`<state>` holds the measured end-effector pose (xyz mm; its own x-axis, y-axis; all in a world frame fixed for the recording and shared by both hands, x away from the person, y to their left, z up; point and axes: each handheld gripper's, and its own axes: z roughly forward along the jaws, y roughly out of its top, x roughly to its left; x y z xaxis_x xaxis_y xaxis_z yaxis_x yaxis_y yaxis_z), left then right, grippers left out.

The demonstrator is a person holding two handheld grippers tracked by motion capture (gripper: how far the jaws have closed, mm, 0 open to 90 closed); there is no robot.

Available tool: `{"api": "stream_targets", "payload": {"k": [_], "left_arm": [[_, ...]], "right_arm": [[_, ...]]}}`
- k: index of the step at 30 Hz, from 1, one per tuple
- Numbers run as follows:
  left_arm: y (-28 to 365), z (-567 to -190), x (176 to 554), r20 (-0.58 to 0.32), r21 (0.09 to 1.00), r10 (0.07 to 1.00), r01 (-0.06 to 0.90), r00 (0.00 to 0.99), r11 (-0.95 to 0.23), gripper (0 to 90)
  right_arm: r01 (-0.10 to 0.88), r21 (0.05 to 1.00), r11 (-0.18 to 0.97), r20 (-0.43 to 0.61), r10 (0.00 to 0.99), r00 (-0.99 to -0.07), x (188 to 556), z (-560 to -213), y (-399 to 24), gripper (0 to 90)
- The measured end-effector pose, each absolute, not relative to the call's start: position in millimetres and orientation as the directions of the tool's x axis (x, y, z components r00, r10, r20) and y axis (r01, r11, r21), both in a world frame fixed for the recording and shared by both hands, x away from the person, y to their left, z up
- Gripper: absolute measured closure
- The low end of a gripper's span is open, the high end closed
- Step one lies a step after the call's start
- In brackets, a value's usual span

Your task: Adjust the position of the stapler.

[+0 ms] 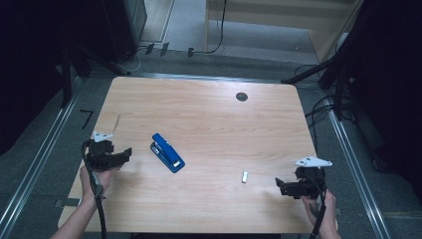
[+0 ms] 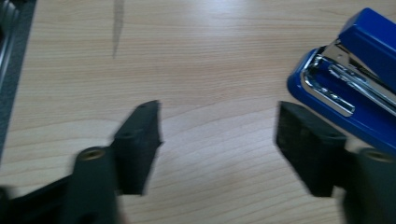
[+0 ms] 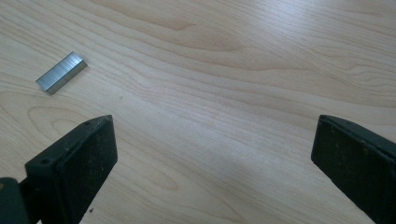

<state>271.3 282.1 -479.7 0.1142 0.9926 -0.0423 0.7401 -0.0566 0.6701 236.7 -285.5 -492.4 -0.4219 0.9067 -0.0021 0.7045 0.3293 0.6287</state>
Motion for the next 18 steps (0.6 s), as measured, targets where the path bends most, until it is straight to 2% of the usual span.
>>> {"api": "stream_targets", "payload": {"k": [4,12,18], "left_arm": [[275.9,-481.8,271.9,-0.021,0.677,0.984,0.727,0.178,-0.117,45.9],[257.0,-485.5,279.5,0.029,0.686,0.969,0.7,0.246,-0.199,71.4],[247.2,-490.7,287.7,0.07,0.677,0.961,0.694,0.269,-0.244,80.8]], "right_arm": [[0.707,0.618,0.342,-0.008,0.903,-0.43,236.1,-493.1,-283.7,0.8],[0.708,0.615,0.347,-0.021,0.905,-0.424,233.2,-493.0,-286.1,1.1],[0.706,0.616,0.348,-0.022,0.905,-0.426,232.6,-492.4,-287.5,1.2]]}}
